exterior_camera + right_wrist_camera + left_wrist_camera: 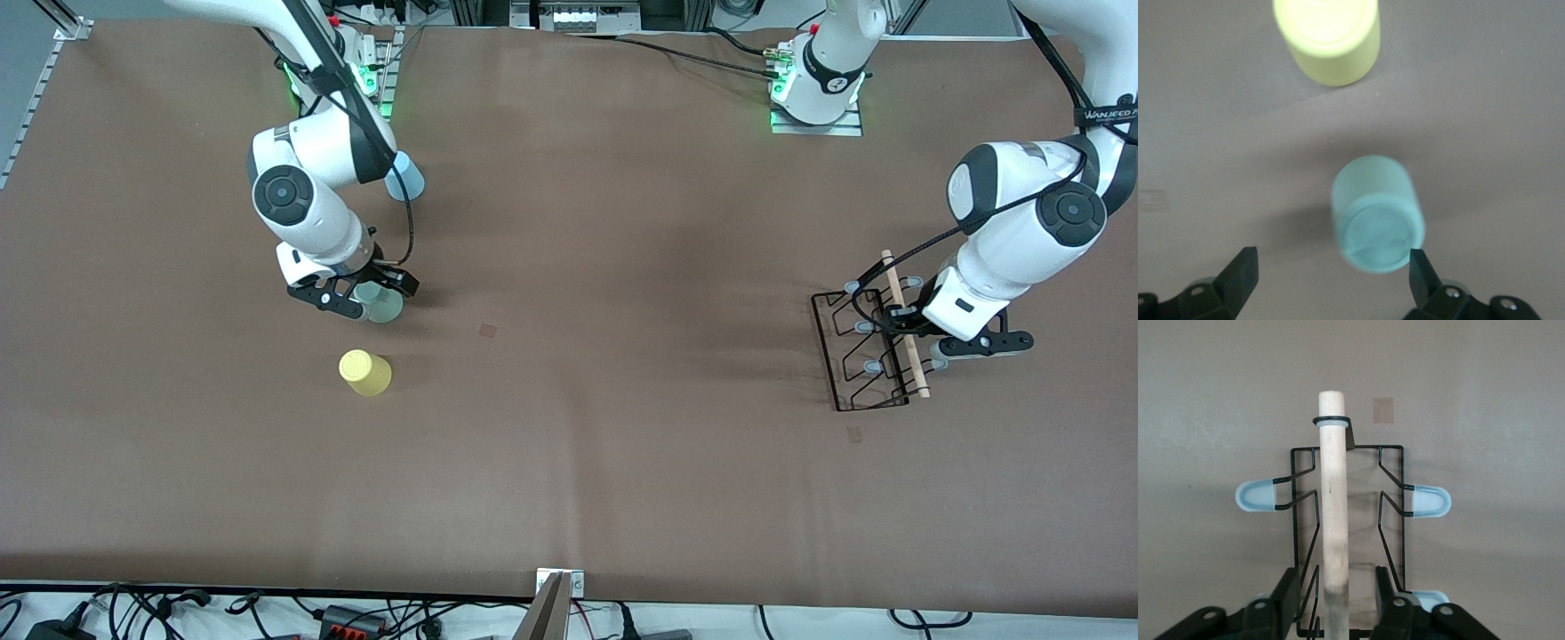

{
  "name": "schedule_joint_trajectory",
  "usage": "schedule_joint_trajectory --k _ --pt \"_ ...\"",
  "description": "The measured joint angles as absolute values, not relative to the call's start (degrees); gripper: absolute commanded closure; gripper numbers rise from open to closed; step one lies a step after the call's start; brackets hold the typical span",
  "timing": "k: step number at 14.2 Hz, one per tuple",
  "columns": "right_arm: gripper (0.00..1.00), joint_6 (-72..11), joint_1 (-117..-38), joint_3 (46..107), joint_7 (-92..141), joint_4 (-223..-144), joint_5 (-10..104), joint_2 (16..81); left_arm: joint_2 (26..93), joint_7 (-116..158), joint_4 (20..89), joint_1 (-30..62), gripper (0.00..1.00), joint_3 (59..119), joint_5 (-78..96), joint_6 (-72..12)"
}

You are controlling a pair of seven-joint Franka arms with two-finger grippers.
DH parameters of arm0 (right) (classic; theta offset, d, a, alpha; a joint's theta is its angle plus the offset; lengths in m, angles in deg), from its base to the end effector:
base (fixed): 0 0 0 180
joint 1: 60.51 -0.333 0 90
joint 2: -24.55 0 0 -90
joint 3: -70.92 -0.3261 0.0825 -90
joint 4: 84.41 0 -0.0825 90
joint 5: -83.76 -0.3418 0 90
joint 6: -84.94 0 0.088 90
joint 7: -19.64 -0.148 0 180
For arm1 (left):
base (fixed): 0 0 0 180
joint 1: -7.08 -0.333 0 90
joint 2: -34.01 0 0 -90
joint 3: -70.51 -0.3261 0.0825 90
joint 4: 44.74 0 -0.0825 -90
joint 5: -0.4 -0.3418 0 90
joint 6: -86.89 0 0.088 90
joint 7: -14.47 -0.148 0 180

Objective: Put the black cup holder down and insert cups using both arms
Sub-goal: 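Lift the rack with the left gripper and set it down mid-table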

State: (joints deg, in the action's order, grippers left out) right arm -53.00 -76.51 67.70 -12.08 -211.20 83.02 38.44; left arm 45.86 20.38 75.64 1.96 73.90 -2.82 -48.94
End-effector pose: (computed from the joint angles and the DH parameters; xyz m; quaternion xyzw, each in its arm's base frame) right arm 0.4905 0.1715 0.2658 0.9931 -0.1144 -0.0262 0.0003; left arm 0.5531 0.0195 0.3246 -0.9982 -0.0479 -0.0322 0.0130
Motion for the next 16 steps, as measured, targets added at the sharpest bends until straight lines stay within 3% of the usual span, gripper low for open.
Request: schedule_joint_trajectory --k 1,9,13,16 --pt "0.00 -53.31 -75.25 67.98 -6.98 -211.69 83.02 38.26 45.90 19.64 75.64 1.95 0.99 73.90 -2.82 -48.96" --pt "0.00 -58.42 -74.30 67.50 -0.13 -215.08 83.02 38.63 45.62 18.11 73.55 2.14 0.99 74.39 -2.82 -47.32" --pt "0.00 -58.57 -74.33 67.40 2.15 -215.53 83.02 39.34 44.95 18.97 66.25 3.11 0.99 79.54 -2.80 -38.26" --pt "0.00 -58.91 -74.33 67.39 2.39 -215.62 83.02 39.35 45.03 24.73 64.31 3.61 0.99 86.76 -2.73 -37.26"
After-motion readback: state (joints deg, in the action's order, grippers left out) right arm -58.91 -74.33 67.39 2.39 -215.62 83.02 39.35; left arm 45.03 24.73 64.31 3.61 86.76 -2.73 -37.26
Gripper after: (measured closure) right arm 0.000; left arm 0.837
